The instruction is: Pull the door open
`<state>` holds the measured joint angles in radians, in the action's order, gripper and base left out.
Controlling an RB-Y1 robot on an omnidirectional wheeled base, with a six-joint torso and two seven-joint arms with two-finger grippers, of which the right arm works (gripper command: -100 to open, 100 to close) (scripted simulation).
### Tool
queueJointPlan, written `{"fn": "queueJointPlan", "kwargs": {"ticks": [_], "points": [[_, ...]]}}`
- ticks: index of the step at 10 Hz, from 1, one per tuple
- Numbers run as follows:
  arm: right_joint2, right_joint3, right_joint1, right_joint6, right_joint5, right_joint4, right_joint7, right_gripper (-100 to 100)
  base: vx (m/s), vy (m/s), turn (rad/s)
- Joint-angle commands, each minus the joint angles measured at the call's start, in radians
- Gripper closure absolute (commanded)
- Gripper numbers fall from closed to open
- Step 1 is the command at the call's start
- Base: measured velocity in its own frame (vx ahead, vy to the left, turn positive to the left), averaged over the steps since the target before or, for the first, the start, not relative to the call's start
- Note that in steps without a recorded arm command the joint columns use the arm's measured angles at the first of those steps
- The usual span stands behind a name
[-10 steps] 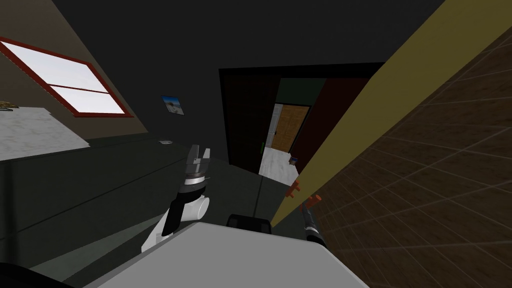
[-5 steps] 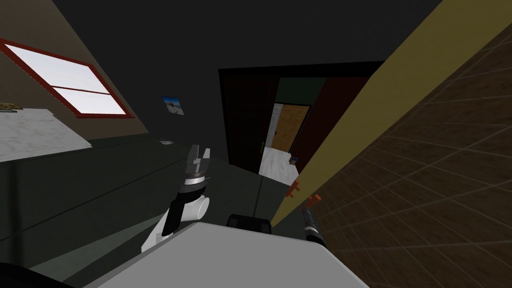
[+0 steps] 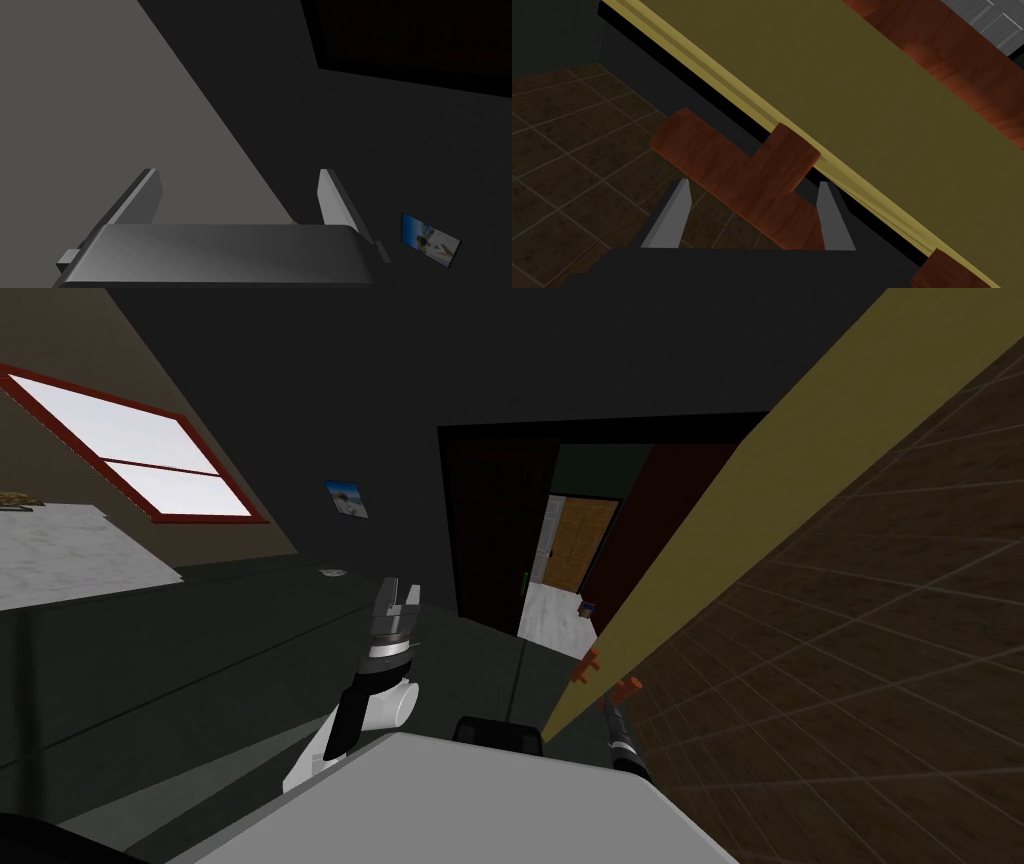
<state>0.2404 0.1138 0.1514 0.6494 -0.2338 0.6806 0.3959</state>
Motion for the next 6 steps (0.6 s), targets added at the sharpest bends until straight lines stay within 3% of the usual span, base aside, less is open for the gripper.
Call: {"fn": "queueJointPlan", "kwargs": {"ticks": [1,2,3,6], "points": [[-0.011,-0.007,-0.019,0.003,-0.006,0.001,-0.030,100,-0.001,0.004,-0.021],[-0.011,-0.007,-0.019,0.003,-0.006,0.001,-0.030,100,0.000,0.000,0.000],[0.006,-0.015,0.006,0.006,-0.011,0.013,-0.030,100,-0.046,-0.030,0.096],[0.008,-0.021,0.008,0.011,-0.015,0.016,-0.043,100,-0.049,-0.044,0.039]]}}
